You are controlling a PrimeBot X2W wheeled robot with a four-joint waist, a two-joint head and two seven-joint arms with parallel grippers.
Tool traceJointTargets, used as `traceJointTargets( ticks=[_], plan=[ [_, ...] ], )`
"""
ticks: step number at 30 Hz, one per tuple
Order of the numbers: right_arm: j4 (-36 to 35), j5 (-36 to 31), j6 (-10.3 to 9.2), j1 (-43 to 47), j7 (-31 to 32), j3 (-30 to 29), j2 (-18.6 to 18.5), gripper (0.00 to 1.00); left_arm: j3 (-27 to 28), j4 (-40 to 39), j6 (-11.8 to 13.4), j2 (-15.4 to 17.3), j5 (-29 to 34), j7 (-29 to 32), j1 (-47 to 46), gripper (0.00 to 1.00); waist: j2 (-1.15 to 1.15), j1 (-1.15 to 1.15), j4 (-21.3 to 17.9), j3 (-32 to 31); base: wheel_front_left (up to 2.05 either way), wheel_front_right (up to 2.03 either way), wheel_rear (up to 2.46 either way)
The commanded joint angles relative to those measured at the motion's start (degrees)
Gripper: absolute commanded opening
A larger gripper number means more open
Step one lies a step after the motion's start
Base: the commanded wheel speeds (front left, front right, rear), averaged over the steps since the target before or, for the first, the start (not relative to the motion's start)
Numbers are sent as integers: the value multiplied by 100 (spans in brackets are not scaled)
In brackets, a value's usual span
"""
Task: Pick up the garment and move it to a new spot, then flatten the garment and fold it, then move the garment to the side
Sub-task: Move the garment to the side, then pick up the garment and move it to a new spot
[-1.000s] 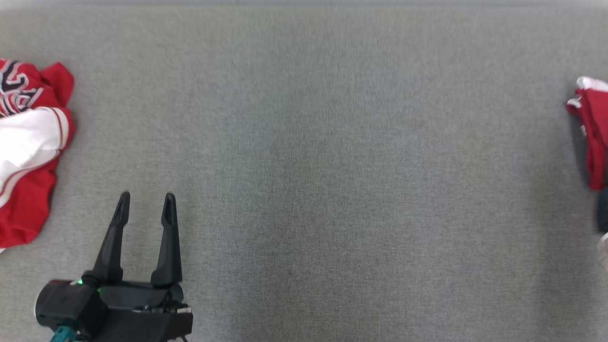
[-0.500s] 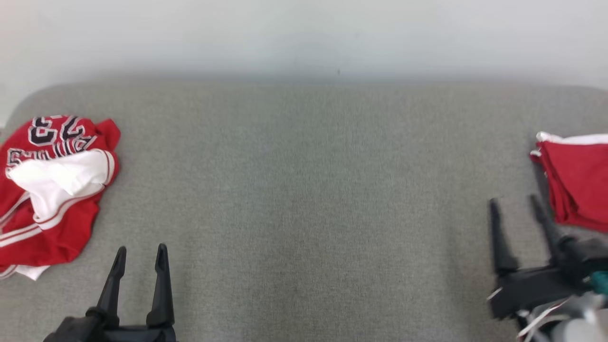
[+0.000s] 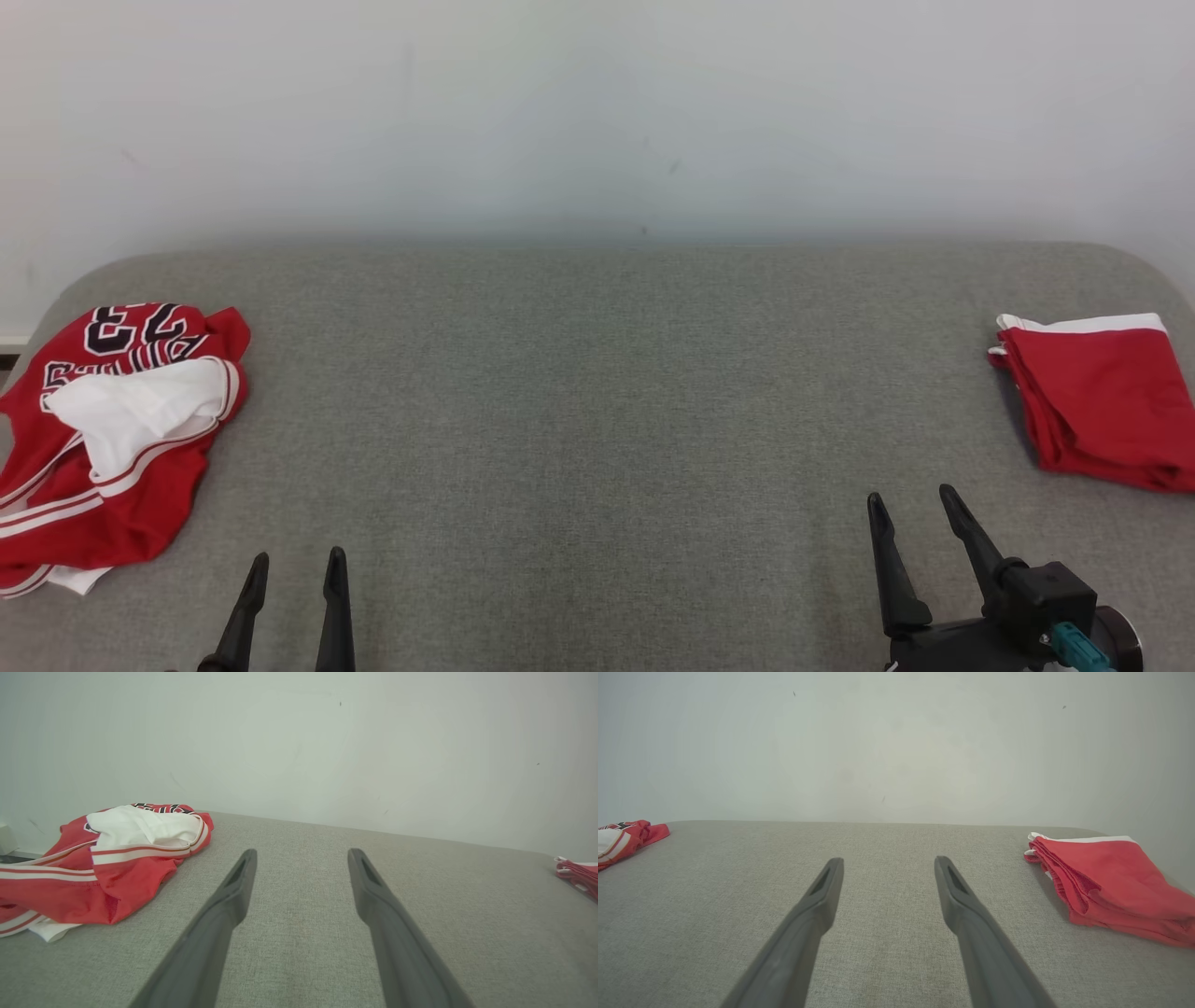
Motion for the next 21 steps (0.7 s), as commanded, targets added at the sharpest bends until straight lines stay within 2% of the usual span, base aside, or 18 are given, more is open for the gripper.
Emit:
traceJointTargets(
  ticks=[1, 10, 21],
  plan=[
    [32, -21, -15, 29, -27, -1, 18, 100, 27, 18, -9, -12, 32, -23, 100, 100, 1, 1, -58, -27, 0, 0, 0],
    [124, 59, -15, -9, -61, 72, 39, 100, 78, -29, -9, -68, 38, -23, 66, 100, 1, 1, -160, 1, 0, 0, 0],
    [204, 108, -15, -3, -24, 25, 40, 100, -3, -37, -9, -88, 9, -23, 52, 100, 1, 1, -42, 24, 0, 0, 0]
  ],
)
